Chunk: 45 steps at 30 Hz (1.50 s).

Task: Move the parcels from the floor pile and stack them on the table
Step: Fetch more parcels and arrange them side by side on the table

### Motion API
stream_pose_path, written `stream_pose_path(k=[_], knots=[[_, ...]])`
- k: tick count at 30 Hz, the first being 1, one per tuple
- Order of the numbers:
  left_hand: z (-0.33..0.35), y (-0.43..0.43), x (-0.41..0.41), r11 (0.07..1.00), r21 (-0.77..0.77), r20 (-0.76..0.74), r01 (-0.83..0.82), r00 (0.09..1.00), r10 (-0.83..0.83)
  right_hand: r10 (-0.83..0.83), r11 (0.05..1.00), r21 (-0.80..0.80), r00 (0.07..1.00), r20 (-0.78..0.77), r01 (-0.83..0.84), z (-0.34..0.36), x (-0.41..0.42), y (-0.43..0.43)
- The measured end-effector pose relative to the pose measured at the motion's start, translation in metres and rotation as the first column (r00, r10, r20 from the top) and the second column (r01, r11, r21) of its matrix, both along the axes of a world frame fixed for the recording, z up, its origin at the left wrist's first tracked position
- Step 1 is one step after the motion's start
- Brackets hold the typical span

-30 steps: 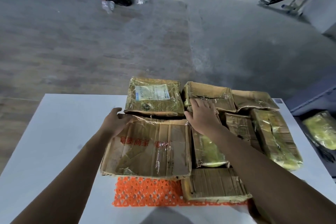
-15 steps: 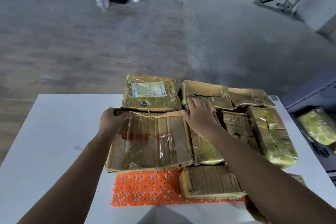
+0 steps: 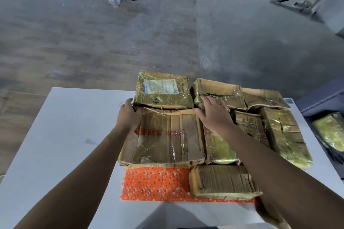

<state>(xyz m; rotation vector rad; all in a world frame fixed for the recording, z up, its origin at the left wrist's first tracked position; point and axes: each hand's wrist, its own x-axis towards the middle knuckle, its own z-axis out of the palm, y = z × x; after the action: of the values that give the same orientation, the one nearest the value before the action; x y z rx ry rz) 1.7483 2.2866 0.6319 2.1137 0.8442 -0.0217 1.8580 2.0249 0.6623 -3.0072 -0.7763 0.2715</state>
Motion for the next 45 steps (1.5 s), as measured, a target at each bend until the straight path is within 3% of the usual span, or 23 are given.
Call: stream_pose_path(k=[4, 7, 14, 20, 22, 26, 29, 34, 40, 45], knots=[[0.006, -0.017, -0.006, 0.958, 0.285, 0.155, -0.038, 0.988, -0.007, -0.022, 1.0, -0.021, 0.998, 0.05, 0.023, 0.004, -0.012, 0.001], [0.015, -0.044, -0.01, 0.907, 0.418, 0.203, 0.047, 0.969, -0.143, -0.042, 0.999, -0.015, 0.999, -0.001, 0.042, 0.005, -0.021, 0.002], [0.024, -0.118, -0.011, 0.854, 0.373, 0.139, 0.362, 0.888, -0.438, 0.025, 1.0, 0.001, 0.996, -0.082, -0.025, 0.017, -0.029, -0.015], [0.034, -0.173, -0.03, 0.747, 0.428, 0.242, 0.508, 0.732, -0.636, 0.058, 0.994, 0.101, 0.991, -0.122, -0.045, 0.022, -0.053, -0.058], [0.038, -0.197, -0.041, 0.671, 0.506, 0.258, 0.542, 0.647, -0.717, 0.076, 0.993, 0.106, 0.986, -0.151, -0.06, 0.02, -0.062, -0.081], [0.033, -0.248, -0.056, 0.399, 0.67, 0.048, 0.626, 0.499, -0.865, 0.128, 0.986, 0.128, 0.981, -0.145, -0.11, 0.015, -0.076, -0.131], [0.028, -0.275, -0.062, 0.287, 0.701, -0.128, 0.653, 0.511, -0.85, 0.116, 0.979, 0.179, 0.987, -0.112, -0.095, 0.016, -0.087, -0.165], [0.021, -0.316, -0.073, 0.26, 0.712, -0.142, 0.653, 0.496, -0.857, 0.025, 0.961, 0.274, 1.0, 0.01, -0.027, 0.018, -0.099, -0.216], [0.024, -0.384, -0.09, 0.304, 0.668, -0.096, 0.679, 0.484, -0.87, -0.089, 0.973, 0.223, 0.988, 0.125, 0.059, 0.01, -0.121, -0.282], [0.024, -0.424, -0.097, 0.241, 0.546, -0.347, 0.802, 0.478, -0.807, -0.298, 0.944, 0.181, 0.948, 0.109, 0.276, 0.009, -0.13, -0.316]])
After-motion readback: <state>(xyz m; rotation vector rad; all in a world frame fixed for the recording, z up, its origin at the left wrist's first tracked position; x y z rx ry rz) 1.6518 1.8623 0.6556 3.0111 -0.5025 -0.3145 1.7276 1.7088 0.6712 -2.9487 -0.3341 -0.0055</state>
